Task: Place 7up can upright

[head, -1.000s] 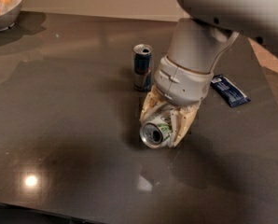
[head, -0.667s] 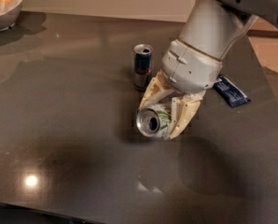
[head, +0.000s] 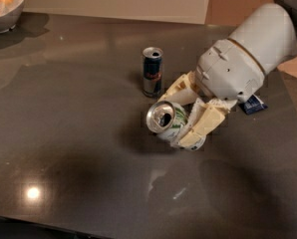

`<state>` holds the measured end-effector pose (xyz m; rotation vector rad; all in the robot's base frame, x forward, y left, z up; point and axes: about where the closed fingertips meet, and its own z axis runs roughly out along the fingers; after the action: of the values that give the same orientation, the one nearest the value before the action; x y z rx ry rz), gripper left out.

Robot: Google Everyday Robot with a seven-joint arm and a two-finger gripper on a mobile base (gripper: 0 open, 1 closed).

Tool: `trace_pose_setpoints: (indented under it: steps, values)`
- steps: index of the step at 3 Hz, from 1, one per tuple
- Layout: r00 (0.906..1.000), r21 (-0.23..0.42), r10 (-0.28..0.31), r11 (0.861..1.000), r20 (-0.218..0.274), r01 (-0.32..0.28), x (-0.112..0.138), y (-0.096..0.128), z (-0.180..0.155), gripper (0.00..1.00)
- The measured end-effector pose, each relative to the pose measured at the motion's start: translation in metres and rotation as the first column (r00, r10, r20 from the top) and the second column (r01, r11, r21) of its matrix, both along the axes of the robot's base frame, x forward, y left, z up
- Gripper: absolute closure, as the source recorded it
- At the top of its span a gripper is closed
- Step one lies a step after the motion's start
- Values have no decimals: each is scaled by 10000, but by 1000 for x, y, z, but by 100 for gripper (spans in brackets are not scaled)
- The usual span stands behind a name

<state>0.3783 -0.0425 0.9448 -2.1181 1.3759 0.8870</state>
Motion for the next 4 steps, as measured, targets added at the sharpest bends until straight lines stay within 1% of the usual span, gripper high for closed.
trace_pose_setpoints:
  steps: [1,2,3,4]
  values:
    - [9910,1670,-838,9808,-1042,1005,2,-1,0,100]
    - [9731,3179,-1213,9309,-1959,1800,5,1,-5,100]
    - [9662,4127,-1209,8868,-2278,2082,8,0,-12,100]
    - [9618,4592,-1418,8558,-2343,2381,11,-6,-20,100]
